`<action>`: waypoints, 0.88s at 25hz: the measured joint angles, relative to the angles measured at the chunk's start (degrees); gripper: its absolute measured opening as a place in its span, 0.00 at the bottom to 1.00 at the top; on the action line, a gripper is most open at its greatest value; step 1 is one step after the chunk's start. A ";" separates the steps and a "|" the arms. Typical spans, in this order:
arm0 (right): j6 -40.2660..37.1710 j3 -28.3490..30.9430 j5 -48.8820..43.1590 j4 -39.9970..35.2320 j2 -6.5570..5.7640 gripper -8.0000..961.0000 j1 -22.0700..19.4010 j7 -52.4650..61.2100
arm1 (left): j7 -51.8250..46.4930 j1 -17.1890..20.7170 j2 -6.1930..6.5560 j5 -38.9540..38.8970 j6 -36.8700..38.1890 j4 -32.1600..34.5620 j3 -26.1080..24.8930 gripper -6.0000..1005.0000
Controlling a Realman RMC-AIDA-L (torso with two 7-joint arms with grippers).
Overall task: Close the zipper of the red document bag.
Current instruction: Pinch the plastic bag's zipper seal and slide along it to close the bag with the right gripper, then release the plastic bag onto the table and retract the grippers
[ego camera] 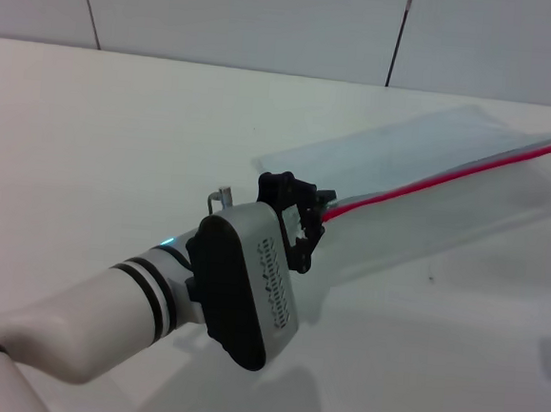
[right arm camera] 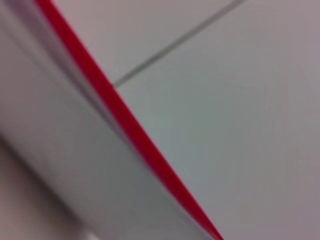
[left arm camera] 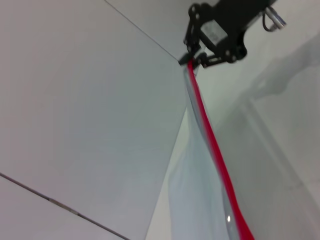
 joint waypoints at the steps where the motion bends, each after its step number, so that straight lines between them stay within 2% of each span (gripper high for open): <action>1: -0.07 0.02 1.54 0.51 -0.01 0.11 0.00 -0.78 | 0.00 -0.08 -0.01 0.00 -0.05 -0.19 -0.01 0.06; 8: -7.49 0.02 7.73 4.35 0.00 0.12 -0.89 -2.62 | -0.17 -0.44 -0.23 -0.25 -1.57 -1.46 -0.54 0.06; 11: -12.53 0.00 7.97 6.29 0.00 0.26 -2.00 -2.19 | -0.27 -0.98 -0.23 -0.80 -4.37 -3.31 -0.57 0.06; 14: -17.41 -0.12 8.02 8.52 0.00 0.39 -2.84 -1.22 | -0.06 -1.71 -0.18 -3.89 -8.86 -5.71 -0.30 0.24; 19: -23.65 -0.92 7.73 11.42 0.01 0.57 -3.30 4.33 | -0.22 -2.04 -0.11 -9.24 -18.25 -8.83 -0.40 0.33; 22: -26.59 -1.54 7.49 11.58 -0.01 0.82 -3.33 13.84 | -0.49 -3.33 -0.15 -13.31 -25.17 -12.96 -0.55 0.38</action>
